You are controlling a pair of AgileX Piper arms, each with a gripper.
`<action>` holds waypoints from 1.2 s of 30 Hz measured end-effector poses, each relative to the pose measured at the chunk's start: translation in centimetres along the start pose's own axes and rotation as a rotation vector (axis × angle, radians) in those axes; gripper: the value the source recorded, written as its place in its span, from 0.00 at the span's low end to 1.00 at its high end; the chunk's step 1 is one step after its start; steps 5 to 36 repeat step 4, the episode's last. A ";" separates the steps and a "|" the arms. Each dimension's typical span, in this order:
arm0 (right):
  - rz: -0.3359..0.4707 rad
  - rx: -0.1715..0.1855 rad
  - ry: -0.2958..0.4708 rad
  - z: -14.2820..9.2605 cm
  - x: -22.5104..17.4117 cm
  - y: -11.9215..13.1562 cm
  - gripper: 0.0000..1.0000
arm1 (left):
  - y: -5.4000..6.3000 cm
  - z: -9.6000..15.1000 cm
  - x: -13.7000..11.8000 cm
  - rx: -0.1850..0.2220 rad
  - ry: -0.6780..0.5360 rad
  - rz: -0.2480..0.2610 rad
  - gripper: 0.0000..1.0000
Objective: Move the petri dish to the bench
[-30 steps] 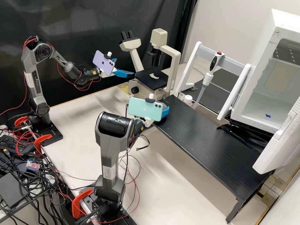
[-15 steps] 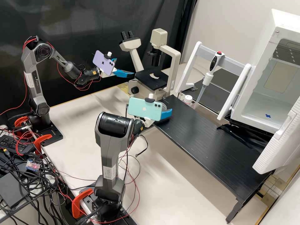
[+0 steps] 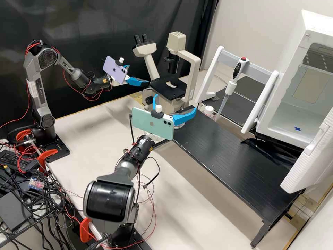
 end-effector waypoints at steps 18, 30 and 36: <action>0.097 0.023 -0.021 0.8 -1.2 1.2 1.00 | 0.0 0.0 0.0 0.000 0.000 0.000 1.00; 0.097 0.023 -0.021 0.8 -1.2 1.2 1.00 | 0.0 0.0 0.0 0.000 0.000 0.000 1.00; 0.097 0.023 -0.021 0.8 -1.2 1.2 1.00 | 0.0 0.0 0.0 0.000 0.000 0.000 1.00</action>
